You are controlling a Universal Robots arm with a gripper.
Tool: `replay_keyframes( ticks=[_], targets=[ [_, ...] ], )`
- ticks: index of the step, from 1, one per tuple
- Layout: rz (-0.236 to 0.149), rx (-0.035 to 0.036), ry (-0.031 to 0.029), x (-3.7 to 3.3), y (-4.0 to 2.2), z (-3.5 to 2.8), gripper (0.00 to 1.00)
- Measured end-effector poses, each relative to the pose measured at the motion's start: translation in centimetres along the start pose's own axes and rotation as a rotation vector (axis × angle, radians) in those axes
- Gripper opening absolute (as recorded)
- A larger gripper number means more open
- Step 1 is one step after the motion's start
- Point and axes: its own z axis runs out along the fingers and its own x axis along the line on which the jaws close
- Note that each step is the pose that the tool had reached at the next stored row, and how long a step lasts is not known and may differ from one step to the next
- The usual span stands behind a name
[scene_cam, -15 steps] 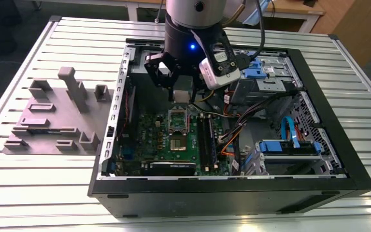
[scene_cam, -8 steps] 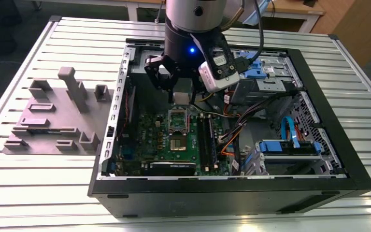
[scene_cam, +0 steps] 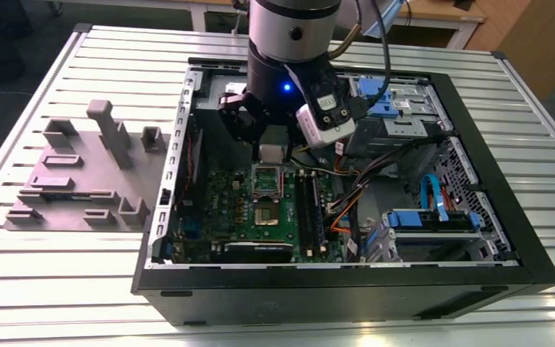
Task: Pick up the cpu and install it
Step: 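Place the cpu into insertion slot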
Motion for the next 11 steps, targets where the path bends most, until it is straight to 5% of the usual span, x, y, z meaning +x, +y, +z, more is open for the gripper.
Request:
replay_keyframes(
  ticks=[11],
  targets=[
    [0.0,0.0002,0.0,0.0,-0.01,0.16,0.47]
  ],
)
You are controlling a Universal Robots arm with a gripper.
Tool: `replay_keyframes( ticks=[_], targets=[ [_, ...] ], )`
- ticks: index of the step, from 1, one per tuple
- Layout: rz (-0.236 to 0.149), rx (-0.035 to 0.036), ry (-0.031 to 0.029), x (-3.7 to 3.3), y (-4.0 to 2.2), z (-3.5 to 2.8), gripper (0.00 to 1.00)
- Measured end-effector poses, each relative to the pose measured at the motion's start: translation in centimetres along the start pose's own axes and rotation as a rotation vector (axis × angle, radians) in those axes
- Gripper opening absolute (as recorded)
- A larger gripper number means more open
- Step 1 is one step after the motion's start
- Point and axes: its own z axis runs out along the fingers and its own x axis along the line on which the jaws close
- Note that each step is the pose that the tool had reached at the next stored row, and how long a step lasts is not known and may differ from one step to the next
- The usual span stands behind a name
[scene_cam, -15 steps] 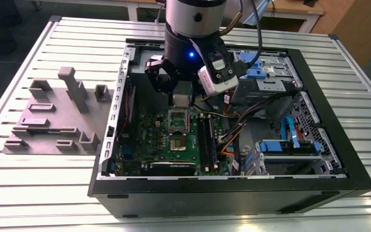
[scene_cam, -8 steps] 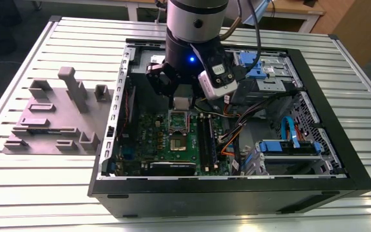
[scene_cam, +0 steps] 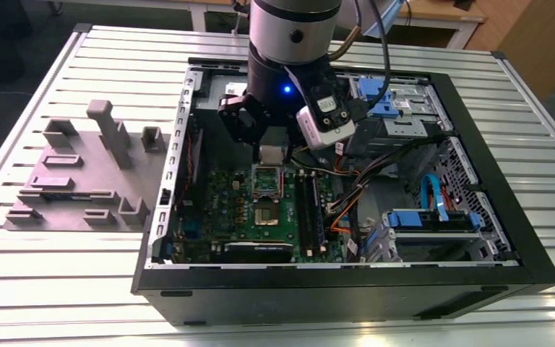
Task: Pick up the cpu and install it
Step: 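Place the cpu into insertion slot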
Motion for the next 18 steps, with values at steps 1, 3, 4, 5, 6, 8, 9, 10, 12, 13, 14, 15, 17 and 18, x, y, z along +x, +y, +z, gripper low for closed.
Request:
replay_keyframes(
  ticks=[1,3,4,5,6,8,9,10,12,13,14,15,17,18],
  targets=[
    [0.0,0.0003,-0.0001,0.0,0.0,0.0,0.47],
    [0.0,0.0013,-0.0001,0.0,-0.01,0.01,0.47],
    [0.0,0.0012,-0.0002,0.0,-0.03,0.06,0.47],
    [0.0,0.0012,-0.0003,0.0,-0.05,0.19,0.47],
    [0.0,0.0014,-0.0002,-0.01,-0.09,0.36,0.47],
    [0.0,0.0015,-0.0001,-0.02,-0.18,0.73,0.47],
    [0.0,0.0016,-0.0002,-0.03,-0.22,0.9,0.47],
    [0.0,0.0014,-0.0002,-0.03,-0.27,1.09,0.47],
    [0.0,0.0015,-0.0002,-0.03,-0.33,1.42,0.47],
    [0.0,0.0016,-0.0003,-0.04,-0.33,1.5,0.47],
    [0.0,0.0016,-0.0005,-0.04,-0.33,1.54,0.47],
    [0.0,0.0017,-0.0005,-0.04,-0.33,1.54,0.47],
    [0.0,0.0016,-0.0016,-0.04,-0.33,1.55,0.47],
    [0.0,0.0015,-0.0017,-0.04,-0.33,1.55,0.47]
  ],
)
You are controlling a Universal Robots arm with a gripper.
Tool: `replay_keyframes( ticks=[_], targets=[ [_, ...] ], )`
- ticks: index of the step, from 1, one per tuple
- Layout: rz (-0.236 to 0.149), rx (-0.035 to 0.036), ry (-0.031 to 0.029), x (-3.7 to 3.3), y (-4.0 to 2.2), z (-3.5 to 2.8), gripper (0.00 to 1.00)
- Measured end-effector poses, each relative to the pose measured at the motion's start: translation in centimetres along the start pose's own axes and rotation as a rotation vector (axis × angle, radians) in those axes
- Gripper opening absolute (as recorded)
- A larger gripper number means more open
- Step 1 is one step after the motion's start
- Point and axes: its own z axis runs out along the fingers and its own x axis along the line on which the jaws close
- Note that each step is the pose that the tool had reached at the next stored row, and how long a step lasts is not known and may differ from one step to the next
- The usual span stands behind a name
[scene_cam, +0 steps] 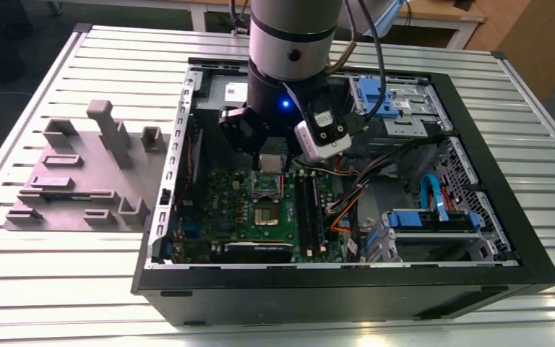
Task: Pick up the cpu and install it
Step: 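Place the cpu into insertion slot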
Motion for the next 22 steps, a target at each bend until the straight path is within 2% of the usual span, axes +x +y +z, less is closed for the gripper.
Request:
replay_keyframes(
  ticks=[9,12,16,22],
  targets=[
    [0.0,0.0,-0.0001,0.0,0.0,0.09,0.47],
    [0.0,0.0,-0.0001,0.0,-0.02,0.39,0.47],
    [0.0,0.0,-0.0001,-0.02,-0.14,1.1,0.47],
    [-0.007,0.0017,-0.0039,-0.02,-0.47,1.71,0.47]
  ],
)
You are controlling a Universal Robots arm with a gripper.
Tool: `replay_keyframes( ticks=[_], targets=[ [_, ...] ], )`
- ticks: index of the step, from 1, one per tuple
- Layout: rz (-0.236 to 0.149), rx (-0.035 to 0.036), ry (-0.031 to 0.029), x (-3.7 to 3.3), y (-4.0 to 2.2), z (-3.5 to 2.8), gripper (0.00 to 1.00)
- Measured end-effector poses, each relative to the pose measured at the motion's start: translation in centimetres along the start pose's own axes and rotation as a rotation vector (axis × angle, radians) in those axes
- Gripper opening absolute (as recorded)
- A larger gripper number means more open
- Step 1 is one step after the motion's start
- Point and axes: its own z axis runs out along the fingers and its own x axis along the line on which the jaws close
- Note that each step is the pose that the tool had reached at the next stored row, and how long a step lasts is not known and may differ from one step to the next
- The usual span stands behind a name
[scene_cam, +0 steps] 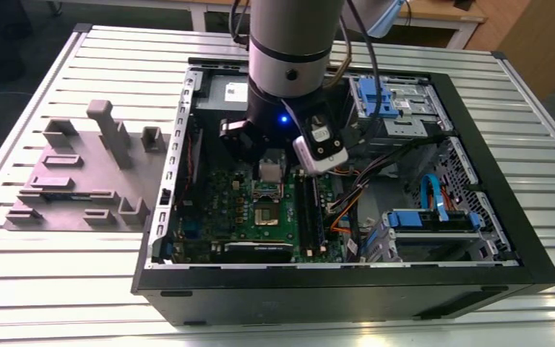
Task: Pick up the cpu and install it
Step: 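Place the cpu into insertion slot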
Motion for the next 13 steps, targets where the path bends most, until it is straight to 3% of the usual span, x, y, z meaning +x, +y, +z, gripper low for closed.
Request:
replay_keyframes(
  ticks=[5,10,13],
  targets=[
    [-0.021,0.0,-0.0012,0.0,-0.33,0.48,0.47],
    [-0.022,0.0004,-0.0169,-0.01,-0.37,1.0,0.47],
    [-0.022,0.0004,-0.0184,0.02,-0.38,1.54,0.47]
  ],
)
